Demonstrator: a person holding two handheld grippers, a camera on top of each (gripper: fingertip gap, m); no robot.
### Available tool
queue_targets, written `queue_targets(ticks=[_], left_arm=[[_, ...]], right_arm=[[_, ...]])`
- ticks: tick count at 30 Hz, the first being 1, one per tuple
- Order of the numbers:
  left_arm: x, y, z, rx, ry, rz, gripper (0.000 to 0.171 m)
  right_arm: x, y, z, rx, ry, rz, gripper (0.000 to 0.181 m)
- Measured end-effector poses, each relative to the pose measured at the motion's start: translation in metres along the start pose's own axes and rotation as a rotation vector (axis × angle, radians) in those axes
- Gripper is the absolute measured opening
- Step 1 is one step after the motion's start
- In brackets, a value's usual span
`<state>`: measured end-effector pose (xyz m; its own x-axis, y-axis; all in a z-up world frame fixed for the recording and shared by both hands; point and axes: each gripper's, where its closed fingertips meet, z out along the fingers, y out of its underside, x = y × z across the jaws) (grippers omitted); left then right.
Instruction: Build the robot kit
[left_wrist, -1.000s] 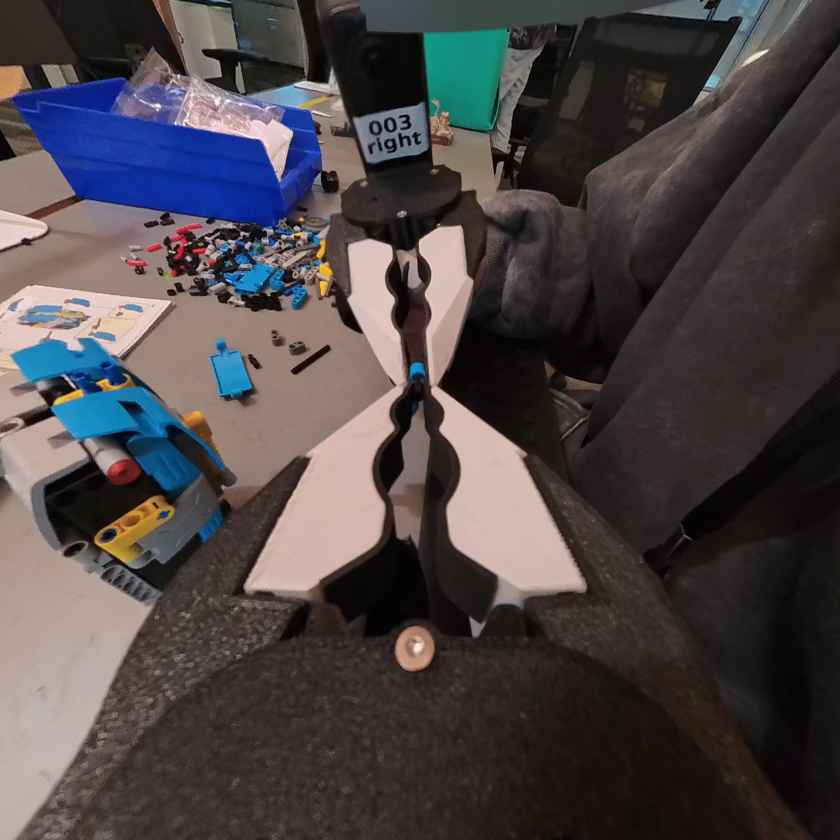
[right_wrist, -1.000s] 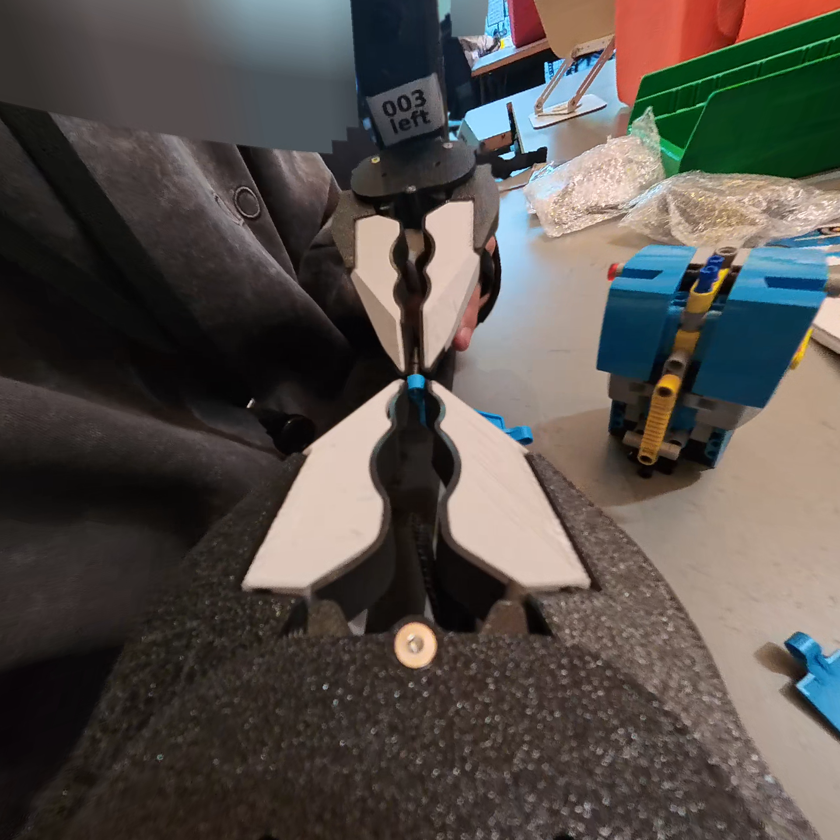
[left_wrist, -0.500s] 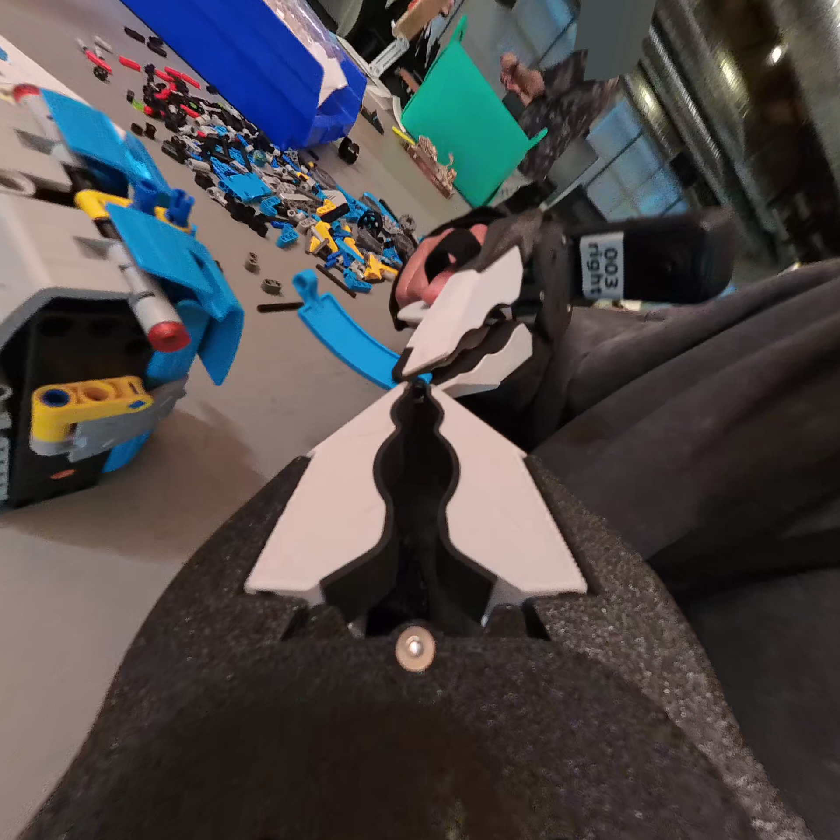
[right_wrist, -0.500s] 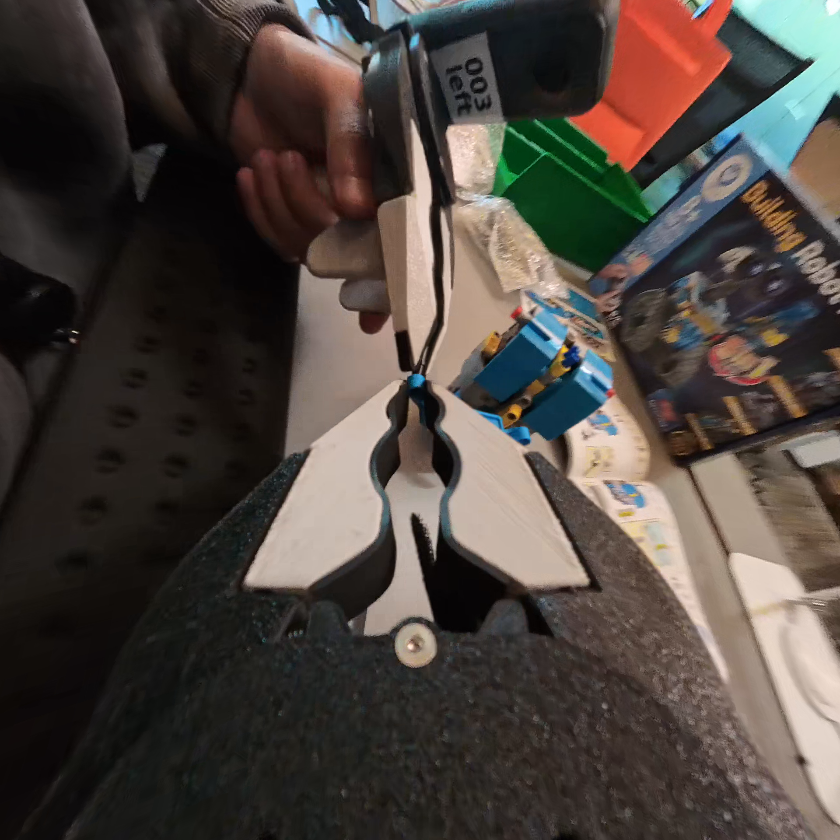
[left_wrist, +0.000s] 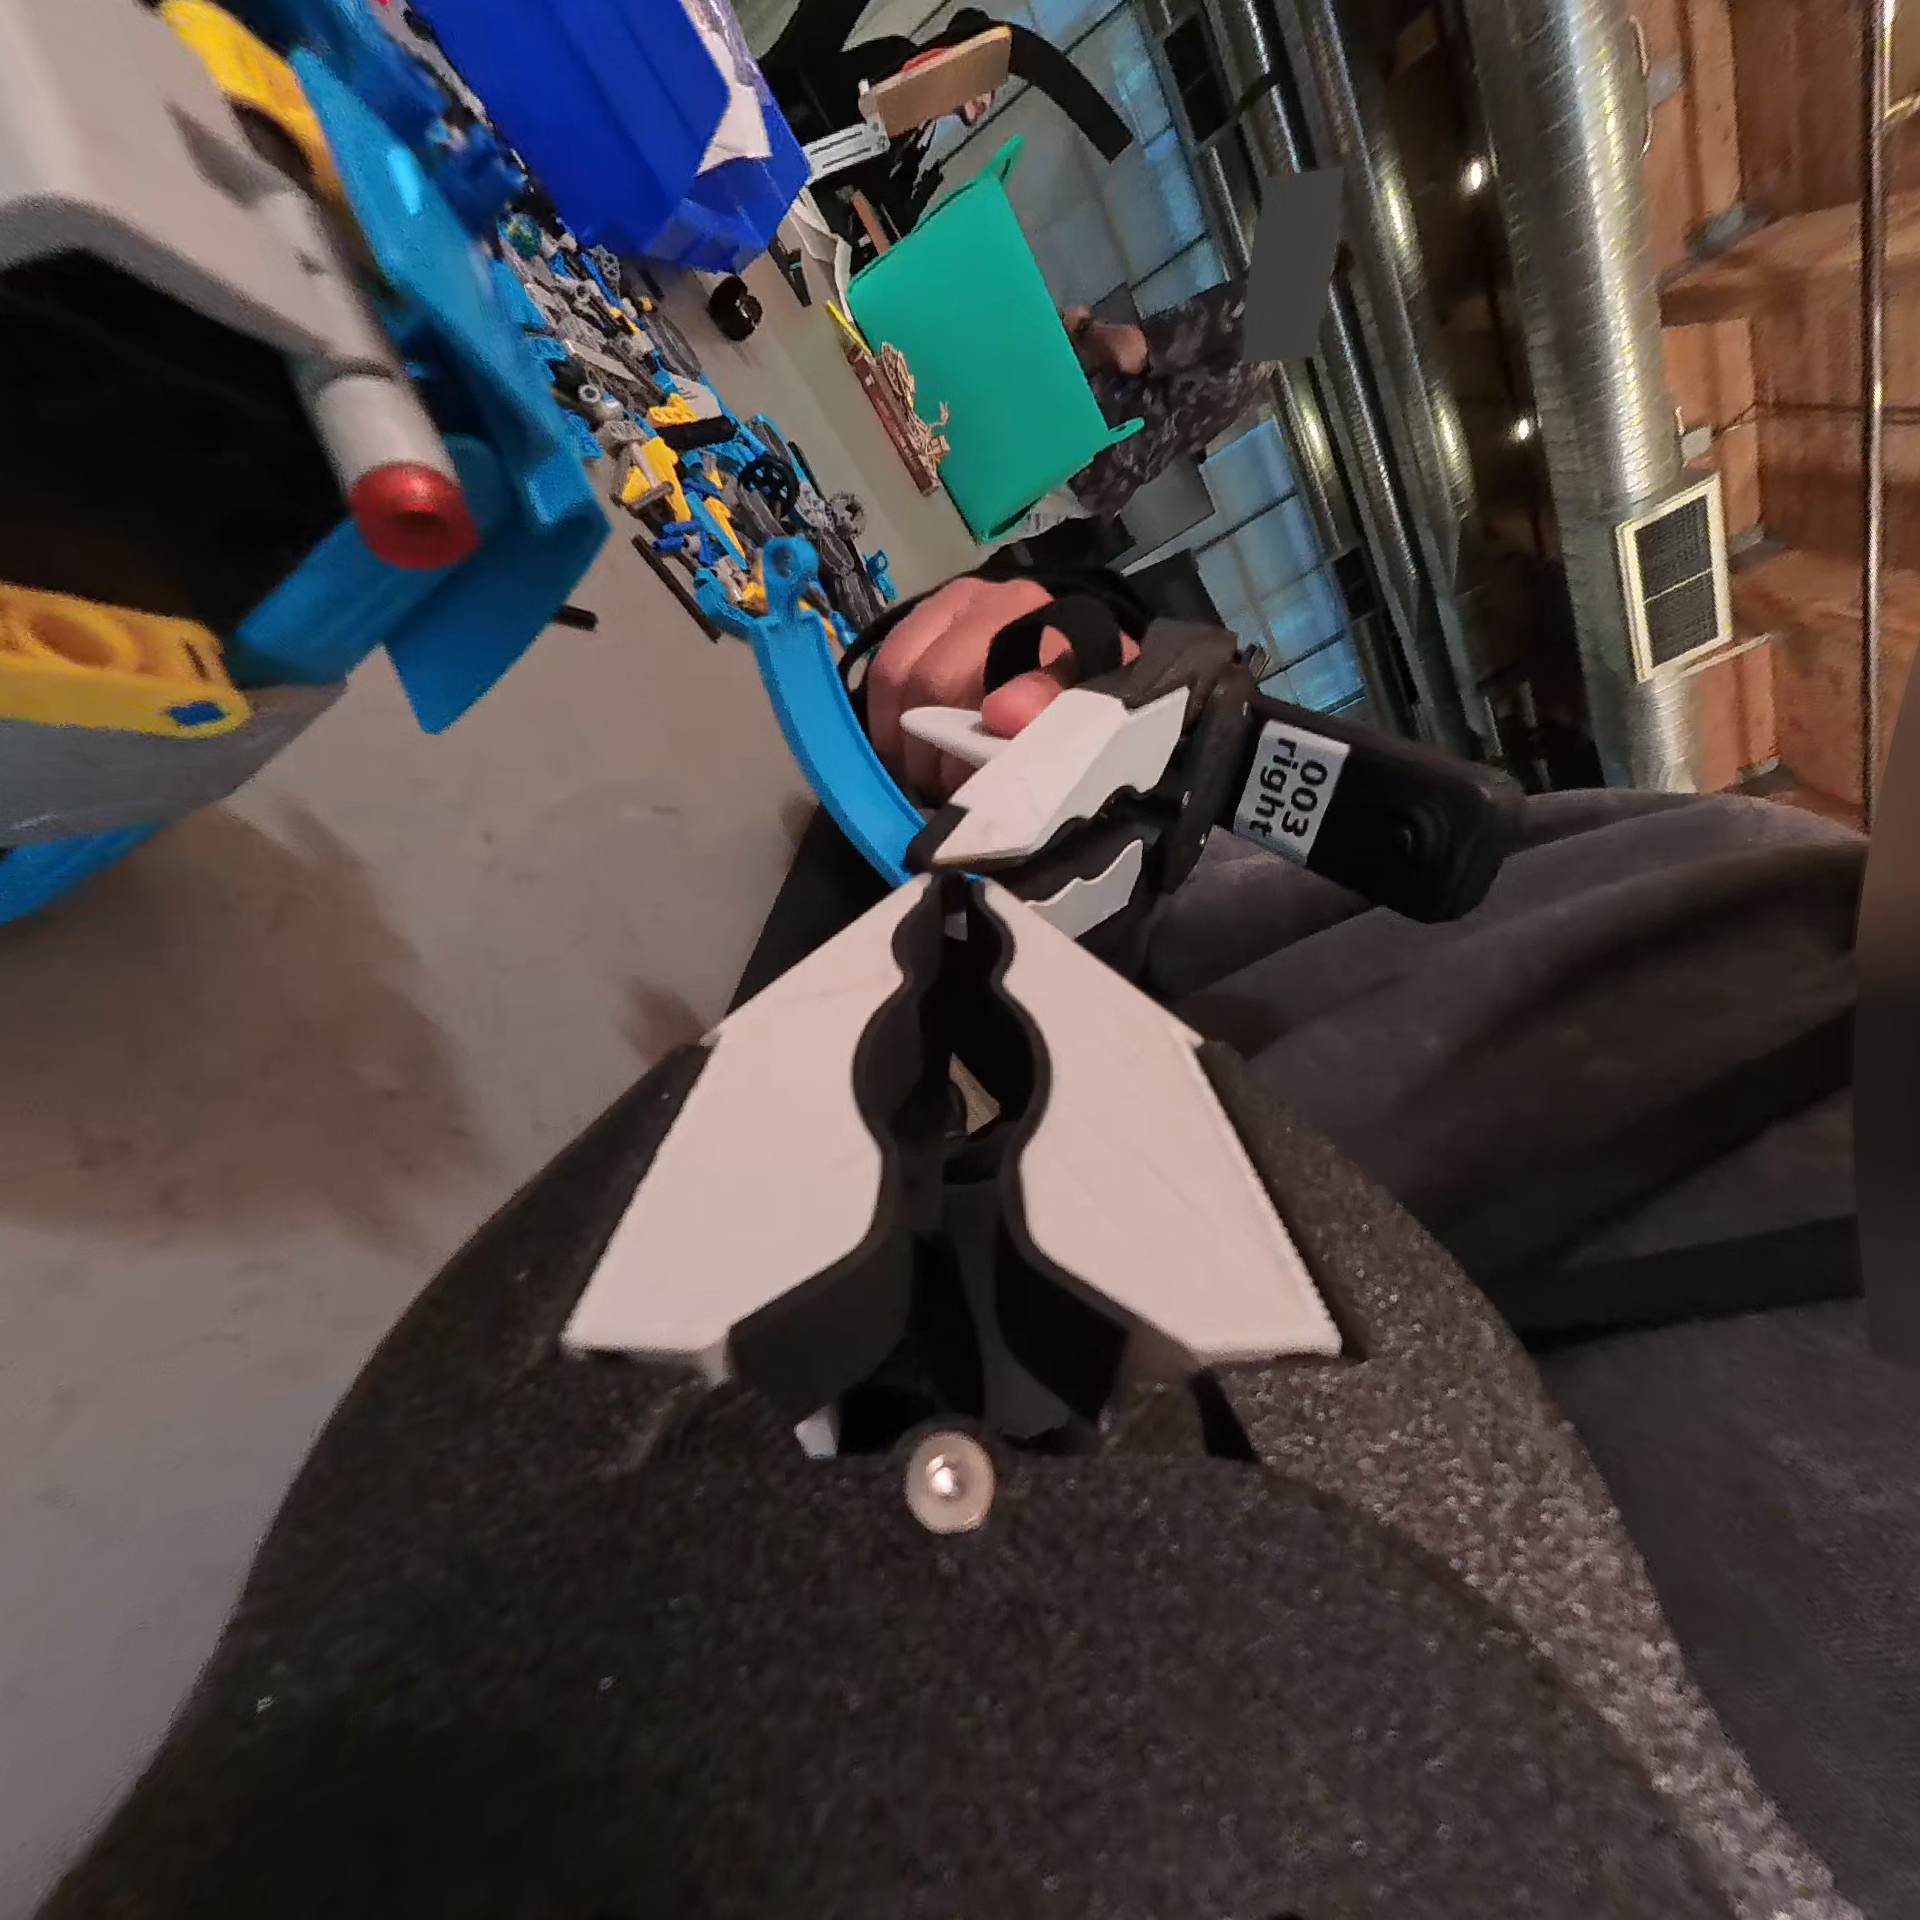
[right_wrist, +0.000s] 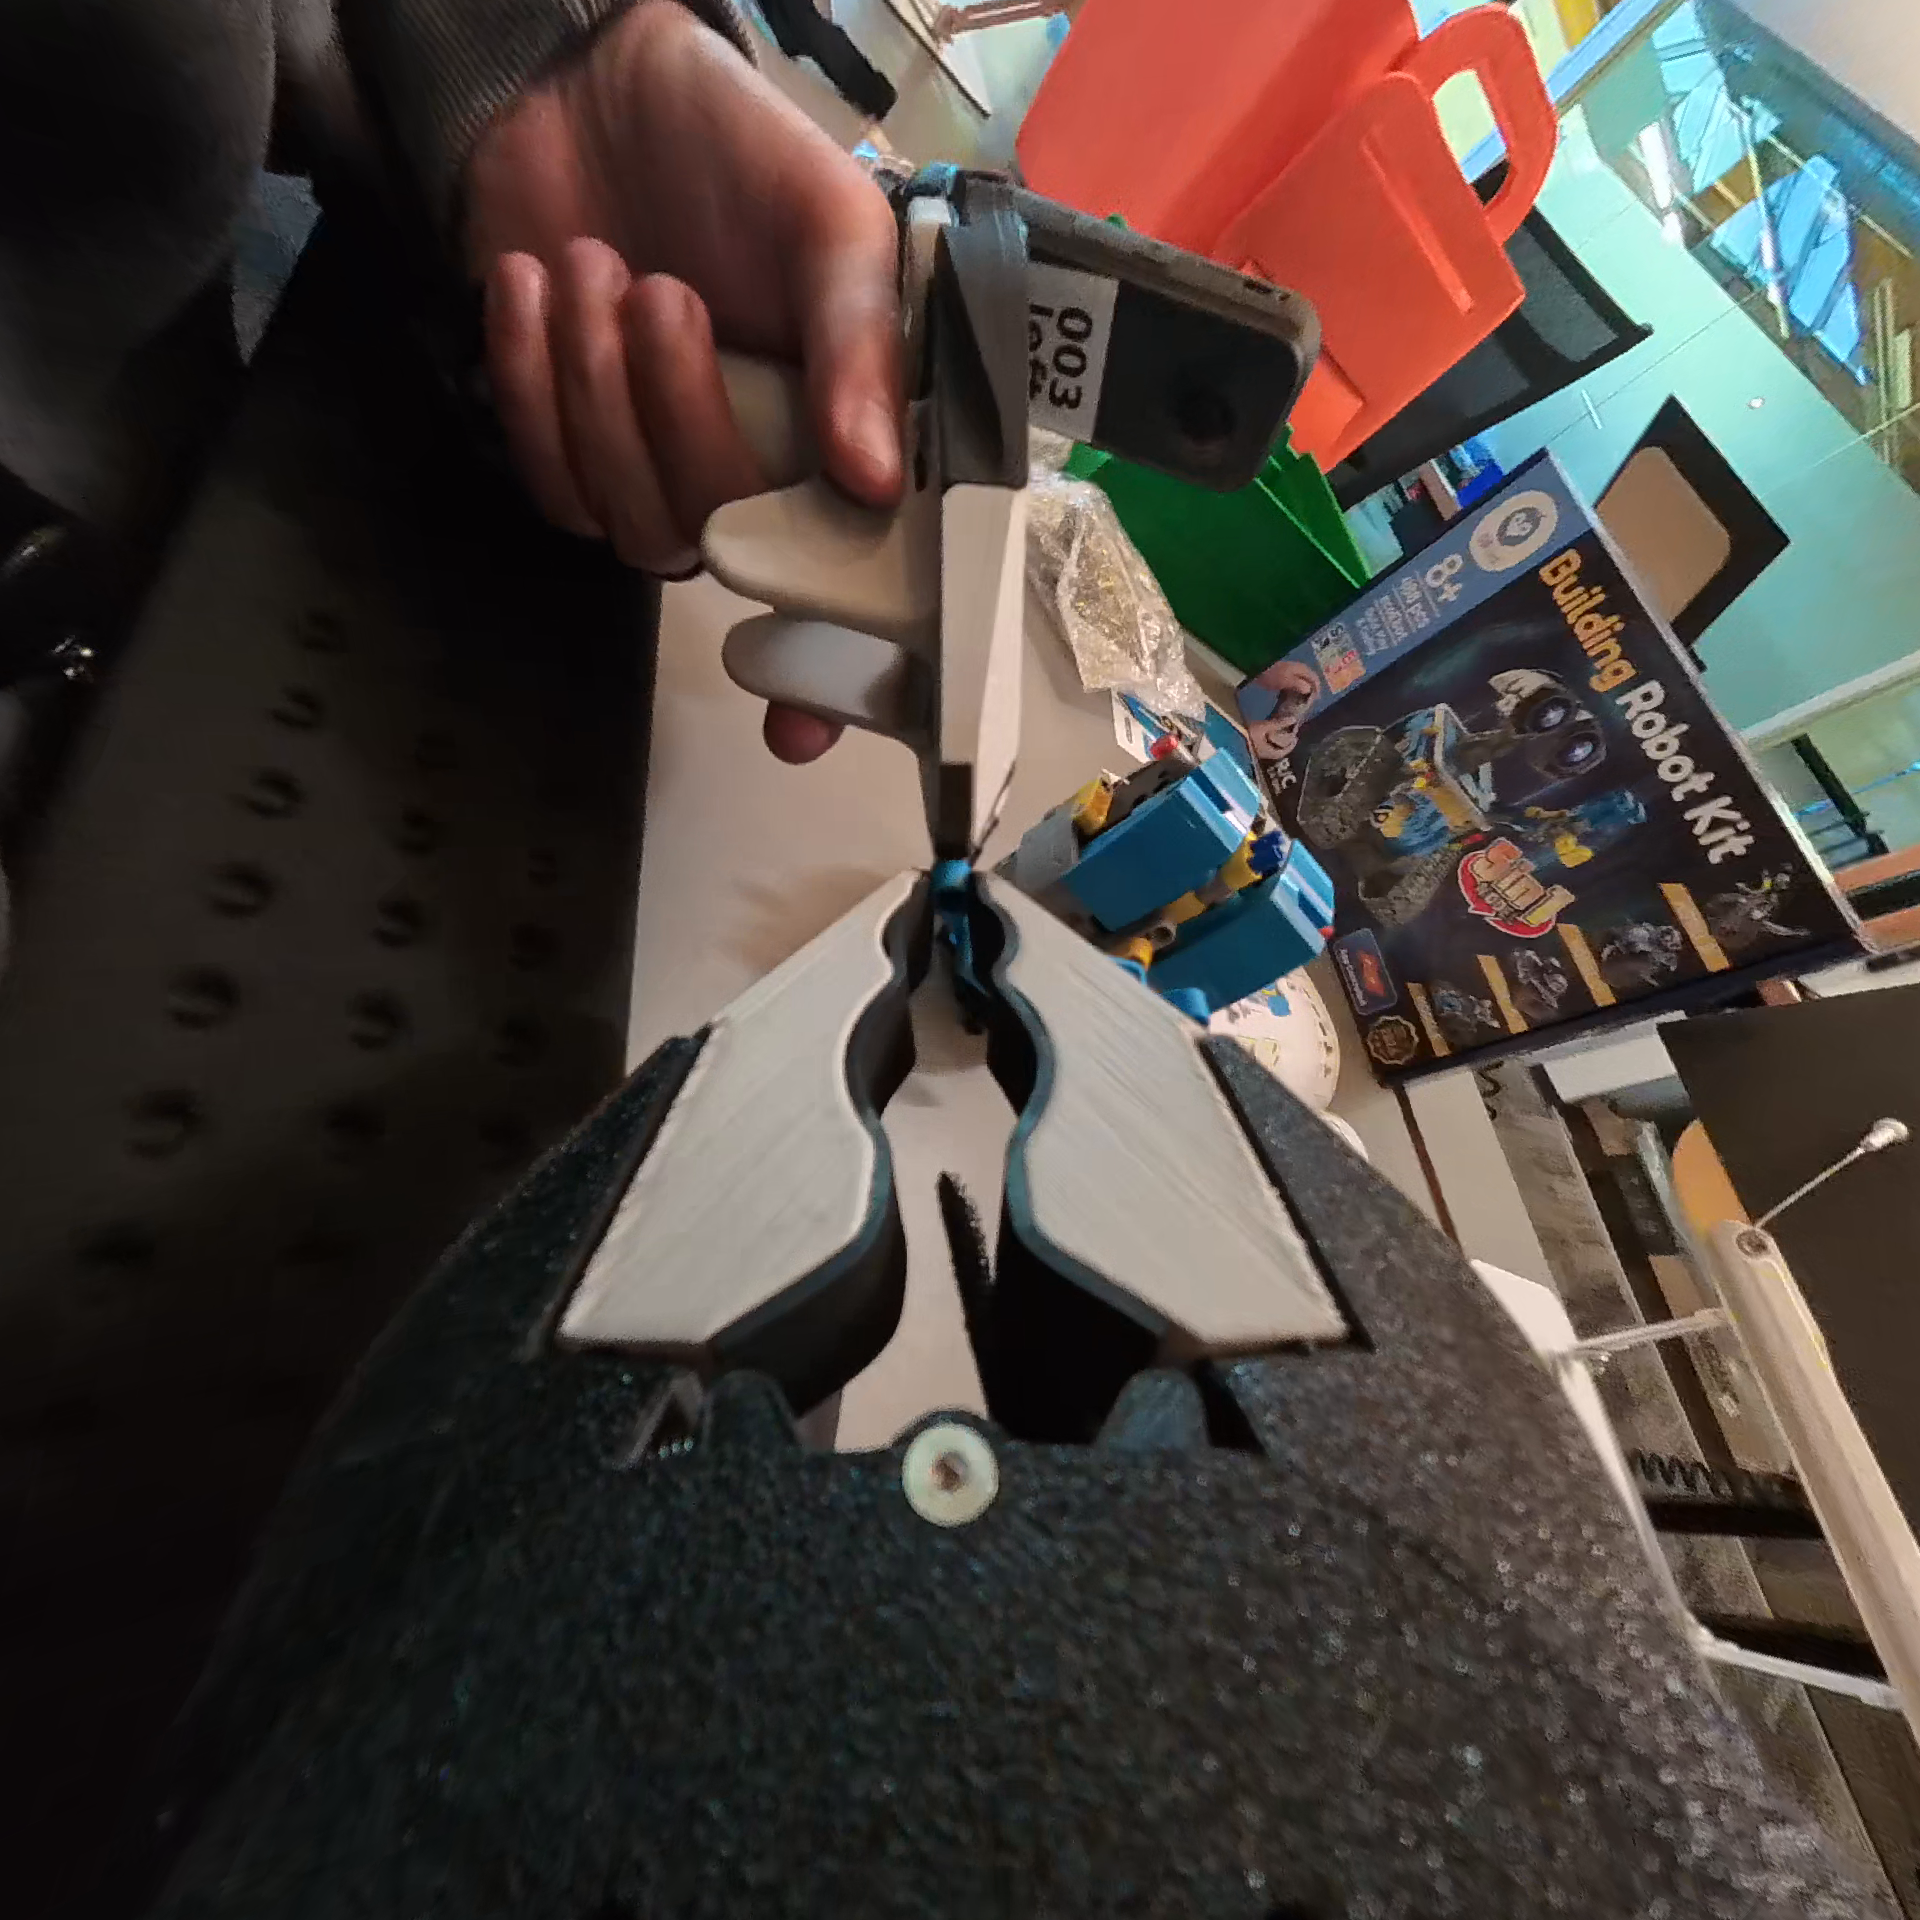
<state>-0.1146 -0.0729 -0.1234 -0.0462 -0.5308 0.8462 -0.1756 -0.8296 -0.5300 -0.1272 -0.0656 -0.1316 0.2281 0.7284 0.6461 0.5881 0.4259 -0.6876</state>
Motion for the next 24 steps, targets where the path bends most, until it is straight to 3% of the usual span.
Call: queue_targets(ticks=[5, 8, 12, 18, 24], left_arm=[[-0.004, 0.005, 0.004, -0.015, 0.001, -0.047, 0.002], [-0.009, 0.009, 0.004, -0.038, -0.053, -0.038, 0.002], [-0.026, 0.012, -0.009, -0.069, -0.225, 0.120, 0.003], [-0.034, 0.017, -0.017, -0.114, -0.336, 0.338, 0.004], [-0.033, 0.015, -0.018, -0.087, -0.308, 0.334, 0.004]], right_arm=[[-0.005, 0.006, -0.003, -0.005, -0.039, 0.019, 0.005], [-0.011, 0.009, -0.001, -0.002, -0.134, 0.181, 0.006], [-0.021, 0.028, 0.004, -0.066, -0.243, 0.321, 0.006], [-0.038, 0.060, 0.012, -0.232, -0.430, 0.616, 0.007], [-0.047, 0.070, 0.016, -0.304, -0.448, 0.542, 0.016]])
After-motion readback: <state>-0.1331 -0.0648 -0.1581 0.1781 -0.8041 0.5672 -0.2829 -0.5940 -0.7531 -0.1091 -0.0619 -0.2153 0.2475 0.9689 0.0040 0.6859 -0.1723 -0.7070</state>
